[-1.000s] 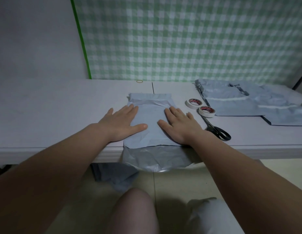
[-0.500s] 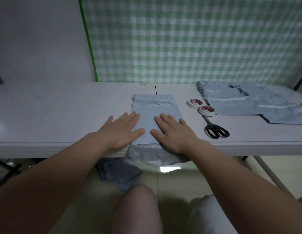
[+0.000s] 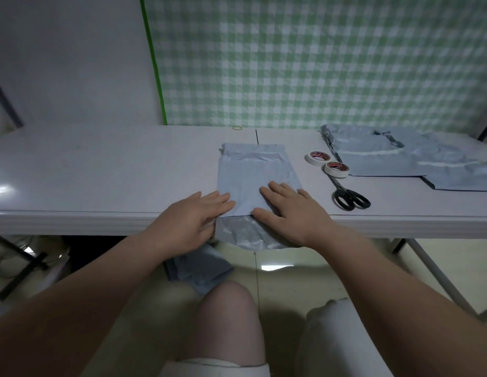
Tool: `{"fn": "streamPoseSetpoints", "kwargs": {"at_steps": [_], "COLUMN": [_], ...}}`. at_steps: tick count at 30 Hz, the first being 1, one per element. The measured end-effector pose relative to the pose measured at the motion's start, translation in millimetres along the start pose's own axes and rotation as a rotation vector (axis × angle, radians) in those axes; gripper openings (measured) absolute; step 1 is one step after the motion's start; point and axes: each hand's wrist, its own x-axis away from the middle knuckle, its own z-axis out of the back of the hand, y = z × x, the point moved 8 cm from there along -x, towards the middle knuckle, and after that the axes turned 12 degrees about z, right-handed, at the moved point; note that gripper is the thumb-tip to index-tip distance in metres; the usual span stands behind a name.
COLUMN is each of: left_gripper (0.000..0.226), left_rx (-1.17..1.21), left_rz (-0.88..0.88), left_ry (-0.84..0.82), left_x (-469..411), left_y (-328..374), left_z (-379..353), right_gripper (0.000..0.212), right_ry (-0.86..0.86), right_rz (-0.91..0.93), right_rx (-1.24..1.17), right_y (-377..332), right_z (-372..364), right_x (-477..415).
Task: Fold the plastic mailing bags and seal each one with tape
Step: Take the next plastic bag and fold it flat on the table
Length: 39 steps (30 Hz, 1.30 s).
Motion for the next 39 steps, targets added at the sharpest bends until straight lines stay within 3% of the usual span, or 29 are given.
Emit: {"fn": "streamPoseSetpoints", "kwargs": {"at_steps": [4, 8, 10, 13, 17, 21, 24, 26, 27, 32, 39], "left_gripper": [0.051, 0.050, 0.051, 0.054, 0.052, 0.034, 0.018, 0.024, 0.024, 0.037, 0.046], "left_rx": [-0.054, 0.037, 0.038, 0.062, 0.206, 0.410, 0.519, 0.543, 0.543, 0.526, 0.265], "left_rz": [-0.040, -0.041, -0.034, -0.019, 0.007, 0.155, 0.242, 0.311, 0.354, 0.552, 0.710], "left_ry": [0.076, 0.111, 0.125, 0.144, 0.188, 0.196, 0.183, 0.208, 0.230, 0.342, 0.421], "left_x": [6.3, 8.6, 8.0, 7.4, 8.2, 5.1, -3.8, -11.7, -16.0, -37.1, -47.6], "left_y": [4.3, 4.6, 3.2, -0.2, -2.1, -11.7, -14.0, -15.4, -16.7, -24.3, -26.8], "left_z": [-3.7, 2.7, 5.3, 9.4, 18.4, 24.9, 26.7, 28.7, 29.6, 30.5, 22.5], "right_gripper": [0.083, 0.117, 0.122, 0.114, 0.089, 0.074, 0.034, 0.014, 0.011, 0.041, 0.041], "right_ry": [-0.007, -0.063, -0.100, -0.024, 0.154, 0.271, 0.451, 0.500, 0.526, 0.745, 0.741], "right_rz": [0.061, 0.135, 0.152, 0.147, 0.172, 0.272, 0.110, -0.038, -0.098, -0.285, -0.502], "right_rx": [-0.076, -0.024, 0.027, 0.108, 0.029, 0.082, -0.117, -0.312, -0.422, -0.768, -0.404], "right_y": [0.0, 8.8, 15.9, 30.4, 35.4, 25.7, 37.9, 47.6, 49.6, 58.1, 68.9], "right_z": [-0.3, -3.9, -5.8, -1.2, 12.9, 16.9, 25.8, 27.2, 27.9, 31.2, 31.7], "right_x": [13.9, 28.6, 35.7, 44.4, 50.2, 47.4, 47.1, 43.5, 40.9, 24.9, 9.3]}}
